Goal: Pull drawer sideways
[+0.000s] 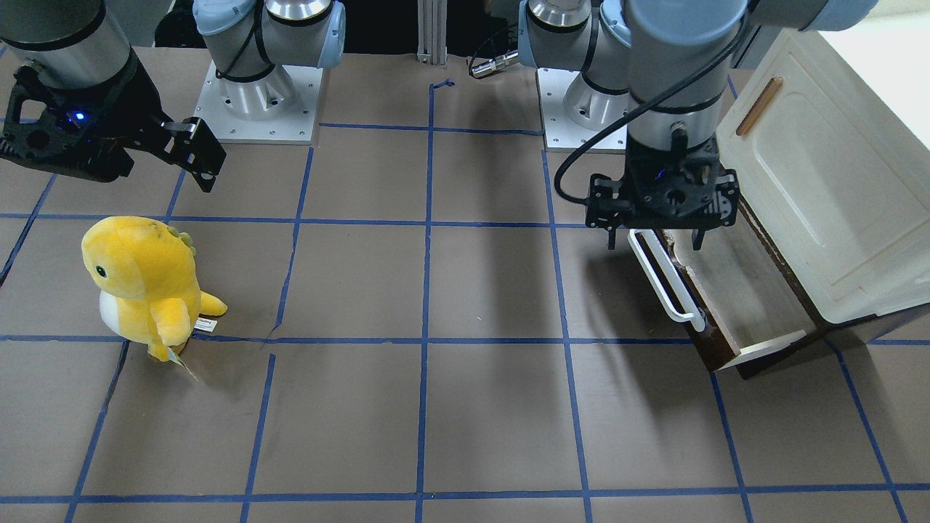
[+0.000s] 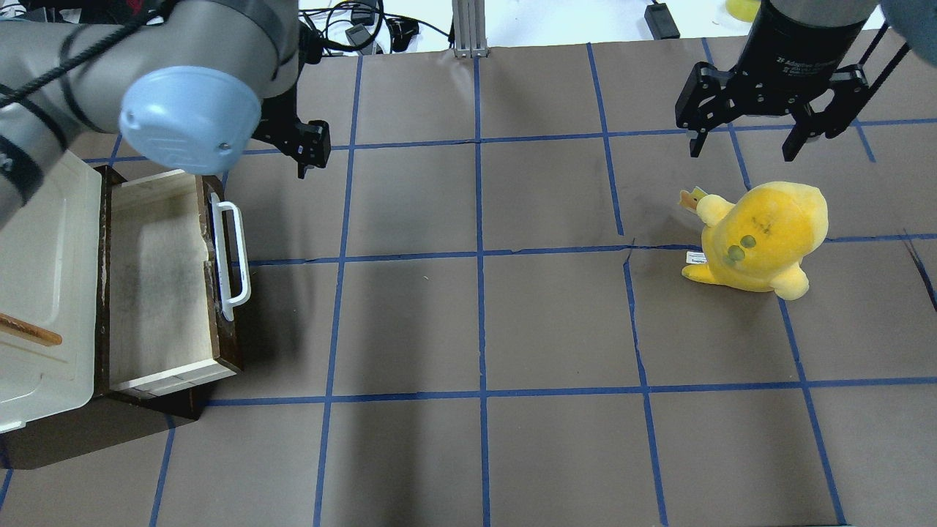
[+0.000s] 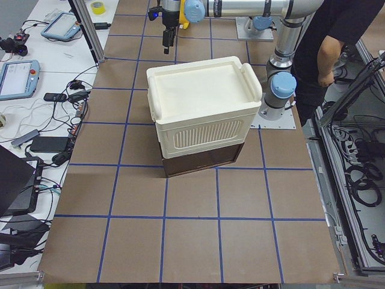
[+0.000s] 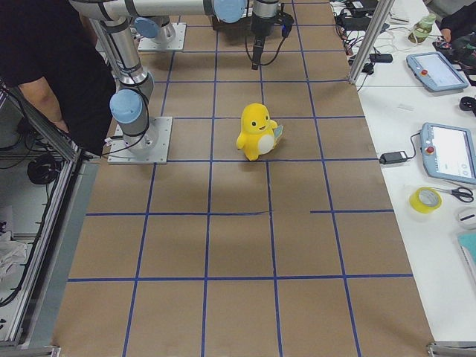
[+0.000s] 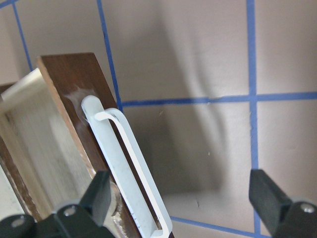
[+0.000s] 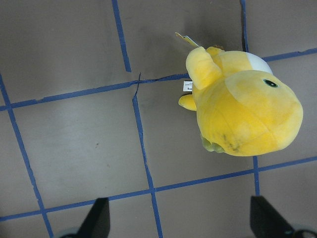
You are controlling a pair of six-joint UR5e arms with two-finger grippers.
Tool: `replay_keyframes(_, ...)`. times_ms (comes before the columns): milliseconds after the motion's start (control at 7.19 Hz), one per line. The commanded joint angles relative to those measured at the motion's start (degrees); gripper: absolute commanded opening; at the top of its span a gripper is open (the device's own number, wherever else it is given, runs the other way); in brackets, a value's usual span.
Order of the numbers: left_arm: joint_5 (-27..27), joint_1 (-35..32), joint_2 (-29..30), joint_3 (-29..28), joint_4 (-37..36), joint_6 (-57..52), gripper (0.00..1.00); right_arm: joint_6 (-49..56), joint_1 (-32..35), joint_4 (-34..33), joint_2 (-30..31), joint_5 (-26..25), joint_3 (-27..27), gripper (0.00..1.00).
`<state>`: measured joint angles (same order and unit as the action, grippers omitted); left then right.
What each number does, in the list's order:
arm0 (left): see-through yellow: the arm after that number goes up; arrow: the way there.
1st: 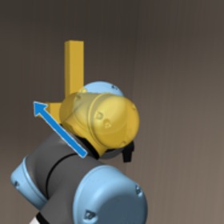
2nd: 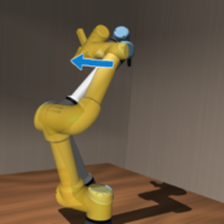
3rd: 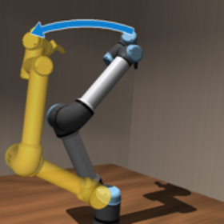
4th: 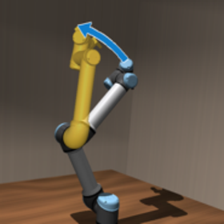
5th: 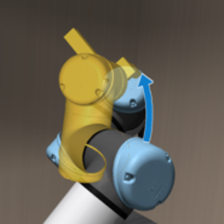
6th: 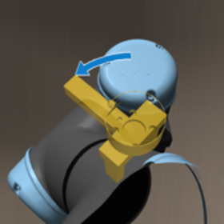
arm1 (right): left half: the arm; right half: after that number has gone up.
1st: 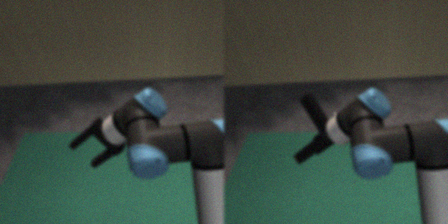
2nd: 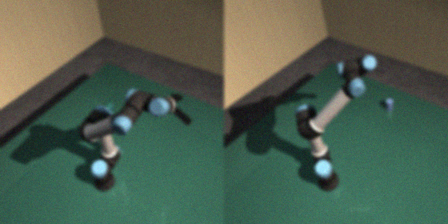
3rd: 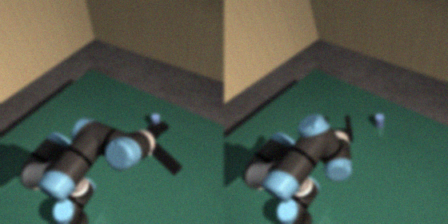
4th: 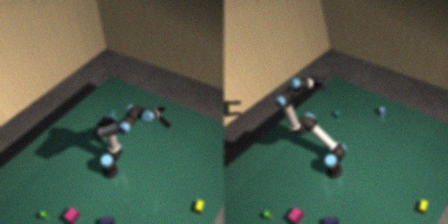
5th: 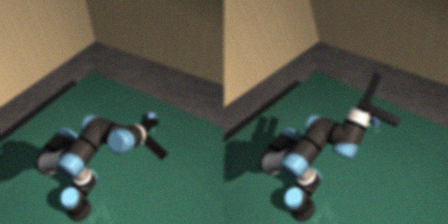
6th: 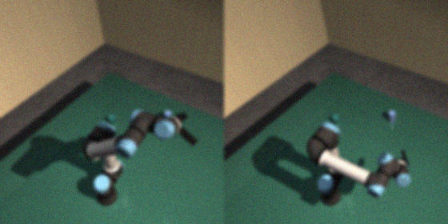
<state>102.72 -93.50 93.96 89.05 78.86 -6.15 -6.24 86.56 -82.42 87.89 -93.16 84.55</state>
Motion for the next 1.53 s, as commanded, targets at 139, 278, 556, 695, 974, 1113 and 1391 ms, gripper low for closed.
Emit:
replay_keyframes(139, -8.58, 2.79, -5.11, 0.77, 3.06, -1.23, 0.98, 0.00, 0.02, -0.02, 0.00, 0.00, 0.00, 1.00)
replay_keyframes(278, -11.64, 3.23, -5.11, 0.77, 2.88, -1.23, 0.98, 0.00, 0.02, -0.02, 0.00, 0.00, 0.00, 1.00)
replay_keyframes(556, -12.10, 3.50, -5.11, 0.86, 3.24, -0.79, 0.98, 0.00, 0.02, -0.02, 0.00, 0.00, 0.00, 1.00)
replay_keyframes(695, -12.02, 3.50, -5.11, 1.12, 3.32, -2.79, 1.00, 0.00, 0.02, -0.02, 0.00, 0.00, 0.00, 1.00)
replay_keyframes(974, -11.32, 4.20, -5.37, 1.39, 3.58, -2.12, 1.00, 0.00, 0.02, -0.02, 0.00, 0.00, 0.00, 1.00)
replay_keyframes(1113, -11.32, 4.20, -5.46, 1.30, 4.98, 1.11, 1.00, 0.00, 0.02, -0.02, 0.00, 0.00, 0.00, 1.00)
replay_keyframes(1391, -11.32, 4.20, -5.37, 1.48, 5.87, 5.61, 1.00, 0.00, 0.01, -0.02, 0.00, 0.00, 0.00, 1.00)
